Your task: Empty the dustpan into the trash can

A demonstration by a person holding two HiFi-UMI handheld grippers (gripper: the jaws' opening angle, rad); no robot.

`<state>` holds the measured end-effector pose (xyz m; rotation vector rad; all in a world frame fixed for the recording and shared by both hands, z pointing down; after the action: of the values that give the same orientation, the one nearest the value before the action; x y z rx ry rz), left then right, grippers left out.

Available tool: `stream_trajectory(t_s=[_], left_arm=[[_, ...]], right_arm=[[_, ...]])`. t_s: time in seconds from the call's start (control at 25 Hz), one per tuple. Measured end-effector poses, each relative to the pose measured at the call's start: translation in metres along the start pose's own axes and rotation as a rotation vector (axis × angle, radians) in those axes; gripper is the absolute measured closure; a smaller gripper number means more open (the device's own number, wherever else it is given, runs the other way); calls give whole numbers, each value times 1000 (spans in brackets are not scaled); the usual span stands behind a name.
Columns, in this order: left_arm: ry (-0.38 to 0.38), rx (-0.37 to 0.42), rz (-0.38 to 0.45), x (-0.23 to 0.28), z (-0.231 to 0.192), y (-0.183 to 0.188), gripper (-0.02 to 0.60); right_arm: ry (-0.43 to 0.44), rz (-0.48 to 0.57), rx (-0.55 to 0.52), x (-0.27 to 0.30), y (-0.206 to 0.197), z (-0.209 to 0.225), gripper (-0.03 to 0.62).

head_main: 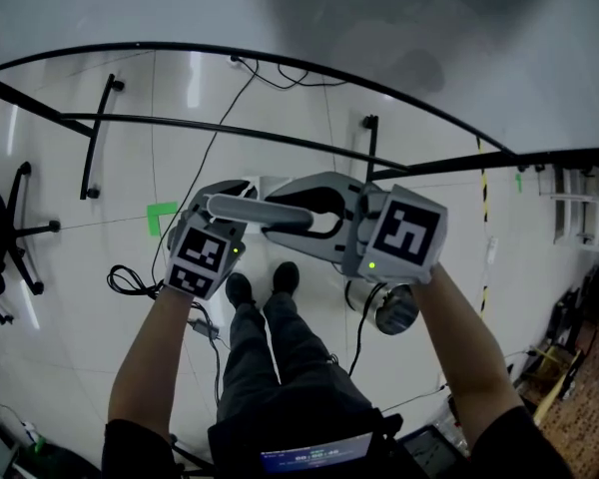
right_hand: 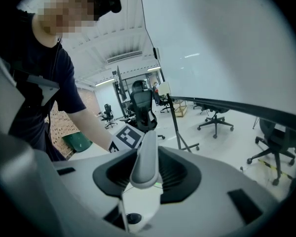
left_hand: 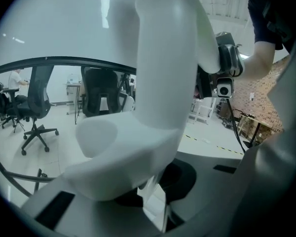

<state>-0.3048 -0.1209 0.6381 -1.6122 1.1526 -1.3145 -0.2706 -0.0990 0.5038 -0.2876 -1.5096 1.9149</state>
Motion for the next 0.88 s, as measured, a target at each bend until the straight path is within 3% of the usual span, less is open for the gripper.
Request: stream_trajectory(t_s=[0.28, 0.72, 0.88], left_arm=[[41, -8, 30, -40, -43, -29, 551], [130, -51, 64, -56, -44, -19, 548], [127, -83, 72, -73, -44, -19, 505]], right_arm=[[24, 32, 35, 67, -9, -11, 447], [101, 19, 20, 75, 7, -22, 444], [114, 32, 35, 77, 14, -25, 448]])
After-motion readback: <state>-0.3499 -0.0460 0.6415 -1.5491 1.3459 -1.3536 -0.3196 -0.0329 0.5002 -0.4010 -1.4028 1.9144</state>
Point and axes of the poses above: the fingertips, and each gripper's own axes: x forward along the fingers, z to its right, y out of its top, the point moved 1 cm from there along -x, backward along the fingers, and after that the axes turned 13 degrees about z, right-handed, at the moved point
